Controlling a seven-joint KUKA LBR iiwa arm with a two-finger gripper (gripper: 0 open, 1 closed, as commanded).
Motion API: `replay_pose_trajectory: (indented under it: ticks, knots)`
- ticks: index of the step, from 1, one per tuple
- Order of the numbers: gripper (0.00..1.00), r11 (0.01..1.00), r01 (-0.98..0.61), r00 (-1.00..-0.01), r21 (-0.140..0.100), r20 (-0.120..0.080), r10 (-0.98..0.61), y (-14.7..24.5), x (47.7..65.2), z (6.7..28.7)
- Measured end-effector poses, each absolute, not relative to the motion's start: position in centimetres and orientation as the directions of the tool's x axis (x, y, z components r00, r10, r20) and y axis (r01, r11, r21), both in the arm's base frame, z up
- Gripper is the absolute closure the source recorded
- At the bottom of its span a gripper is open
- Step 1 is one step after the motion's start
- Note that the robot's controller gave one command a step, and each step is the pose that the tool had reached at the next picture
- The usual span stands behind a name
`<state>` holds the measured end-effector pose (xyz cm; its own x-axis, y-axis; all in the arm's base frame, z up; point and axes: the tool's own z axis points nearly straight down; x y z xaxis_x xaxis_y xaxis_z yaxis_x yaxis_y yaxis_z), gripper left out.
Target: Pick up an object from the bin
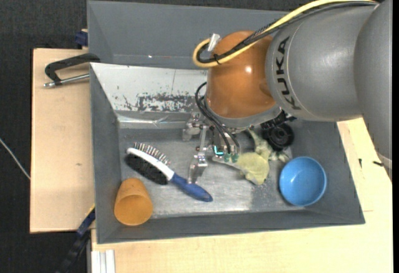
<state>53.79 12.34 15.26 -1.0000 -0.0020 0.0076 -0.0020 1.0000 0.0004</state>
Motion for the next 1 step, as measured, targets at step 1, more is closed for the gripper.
replay_pose_trajectory:
  ticks: [1]
  knots:
    - [0.0,0.983,-0.182,-0.983,0.001,-0.007,-0.182,14.39,49.76,7.08]
